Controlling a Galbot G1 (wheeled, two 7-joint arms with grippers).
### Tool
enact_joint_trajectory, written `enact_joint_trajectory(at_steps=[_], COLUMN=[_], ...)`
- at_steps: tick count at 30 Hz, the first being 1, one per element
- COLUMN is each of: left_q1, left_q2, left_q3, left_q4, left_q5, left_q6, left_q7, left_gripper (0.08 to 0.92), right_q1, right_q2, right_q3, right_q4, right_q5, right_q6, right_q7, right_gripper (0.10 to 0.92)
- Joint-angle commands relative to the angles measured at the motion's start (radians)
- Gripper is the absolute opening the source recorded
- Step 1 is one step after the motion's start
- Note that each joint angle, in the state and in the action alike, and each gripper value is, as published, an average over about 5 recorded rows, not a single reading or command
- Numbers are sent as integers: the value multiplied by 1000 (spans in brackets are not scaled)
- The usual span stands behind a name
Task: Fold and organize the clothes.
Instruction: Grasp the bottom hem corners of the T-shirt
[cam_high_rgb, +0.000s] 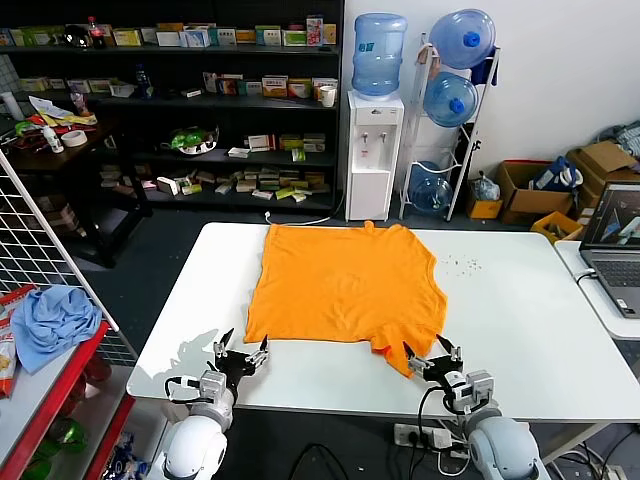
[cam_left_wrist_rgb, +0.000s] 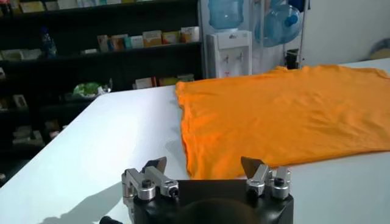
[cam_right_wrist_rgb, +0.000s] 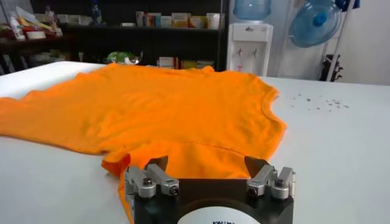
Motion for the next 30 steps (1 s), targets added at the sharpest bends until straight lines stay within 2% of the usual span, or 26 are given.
enact_joint_trajectory(at_steps=[1, 4, 8, 18, 26, 30], left_q1=[-28, -31, -32, -23, -4, 14], left_q2=[4, 1, -1, -4, -4, 10], left_q3=[6, 6, 6, 5, 6, 6], left_q4=[43, 45, 51, 58, 30, -7], left_q5=[-61, -62, -59, -40, -30, -30], left_q6=[22, 19, 16, -4, -16, -16], left_q7=[-8, -7, -3, 7, 7, -3], left_gripper=[823, 823, 771, 481, 256, 140], right_q1=[23, 24, 24, 14, -28, -63], right_q2=[4, 7, 9, 8, -3, -20], right_q3=[-12, -16, -20, -19, -14, -4], right_q4=[-42, -41, -41, -36, 48, 106], right_q5=[-22, -34, -41, -52, -85, -109], right_q6=[-12, -8, -7, -12, -36, -50], right_q7=[-1, -7, -6, 6, 31, 45], right_gripper=[823, 820, 749, 463, 230, 139])
